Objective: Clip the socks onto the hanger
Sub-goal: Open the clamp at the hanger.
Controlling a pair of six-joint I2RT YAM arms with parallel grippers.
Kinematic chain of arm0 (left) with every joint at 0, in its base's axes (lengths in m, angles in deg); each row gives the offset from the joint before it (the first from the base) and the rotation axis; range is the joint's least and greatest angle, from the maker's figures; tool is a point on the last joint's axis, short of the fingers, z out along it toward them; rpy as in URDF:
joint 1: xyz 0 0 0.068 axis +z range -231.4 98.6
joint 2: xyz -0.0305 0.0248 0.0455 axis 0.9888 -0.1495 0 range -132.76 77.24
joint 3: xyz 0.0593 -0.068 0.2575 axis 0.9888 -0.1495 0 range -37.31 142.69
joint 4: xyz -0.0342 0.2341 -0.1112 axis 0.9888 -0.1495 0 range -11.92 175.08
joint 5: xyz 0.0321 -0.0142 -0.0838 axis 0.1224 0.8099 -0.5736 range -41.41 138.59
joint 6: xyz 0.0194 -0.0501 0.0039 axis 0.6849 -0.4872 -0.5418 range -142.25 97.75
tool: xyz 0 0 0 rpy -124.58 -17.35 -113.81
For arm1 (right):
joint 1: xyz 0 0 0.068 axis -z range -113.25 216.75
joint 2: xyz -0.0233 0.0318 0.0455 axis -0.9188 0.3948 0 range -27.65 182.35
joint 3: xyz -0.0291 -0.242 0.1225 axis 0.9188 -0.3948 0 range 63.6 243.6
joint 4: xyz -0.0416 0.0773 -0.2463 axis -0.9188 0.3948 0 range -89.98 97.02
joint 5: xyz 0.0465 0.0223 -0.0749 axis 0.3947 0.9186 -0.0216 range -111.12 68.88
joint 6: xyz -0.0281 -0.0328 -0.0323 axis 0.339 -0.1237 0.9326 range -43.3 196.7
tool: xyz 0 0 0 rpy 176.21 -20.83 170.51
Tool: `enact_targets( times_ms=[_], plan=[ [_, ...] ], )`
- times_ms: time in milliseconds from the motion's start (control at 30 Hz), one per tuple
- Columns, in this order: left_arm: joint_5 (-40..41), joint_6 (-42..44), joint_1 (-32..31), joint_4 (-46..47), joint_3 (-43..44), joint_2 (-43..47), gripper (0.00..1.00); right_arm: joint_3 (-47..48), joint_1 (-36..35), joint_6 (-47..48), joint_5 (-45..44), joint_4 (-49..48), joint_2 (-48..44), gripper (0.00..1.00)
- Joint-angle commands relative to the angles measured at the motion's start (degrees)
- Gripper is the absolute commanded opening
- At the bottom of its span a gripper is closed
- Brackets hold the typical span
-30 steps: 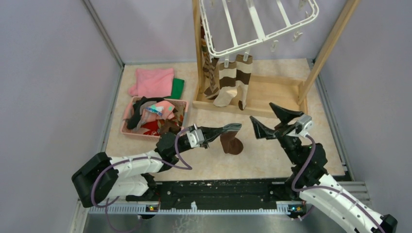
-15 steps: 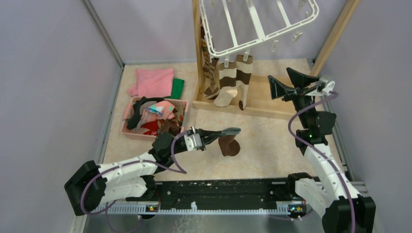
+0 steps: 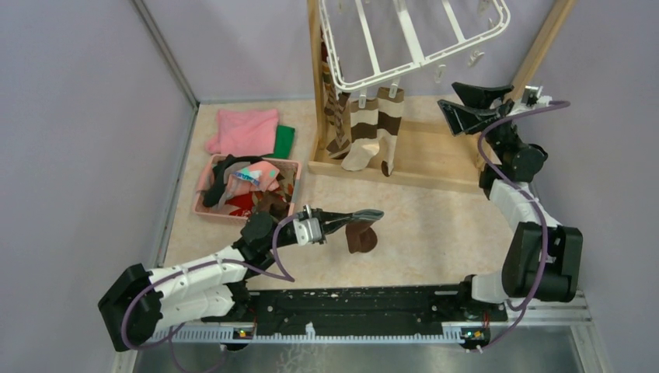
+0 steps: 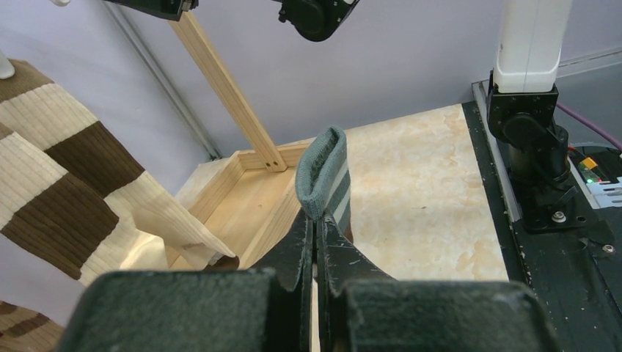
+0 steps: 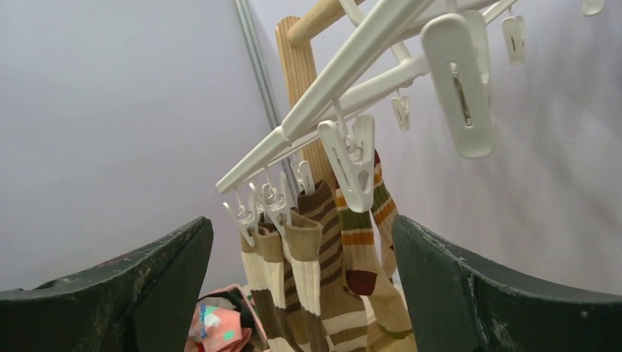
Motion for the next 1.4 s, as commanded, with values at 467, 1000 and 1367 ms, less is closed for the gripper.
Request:
enact_targets(
  times_ms=[467, 1000, 1367],
  plan=[
    [-0.02, 2.00, 0.09, 0.06, 0.35, 1.46, 0.00, 15.43, 0.65, -13.70, 3.92, -16.92, 14.31, 0.89],
    [0.03, 2.37, 0.09, -1.36, 1.58, 0.71, 0.00, 23.77, -1.58, -14.22, 4.42, -16.92, 19.59, 0.88],
    [-0.82, 2.14, 0.14, -2.00, 2.64, 0.17, 0.00, 26.84, -1.75, -14.91, 5.94, -16.92, 20.82, 0.88]
  ],
)
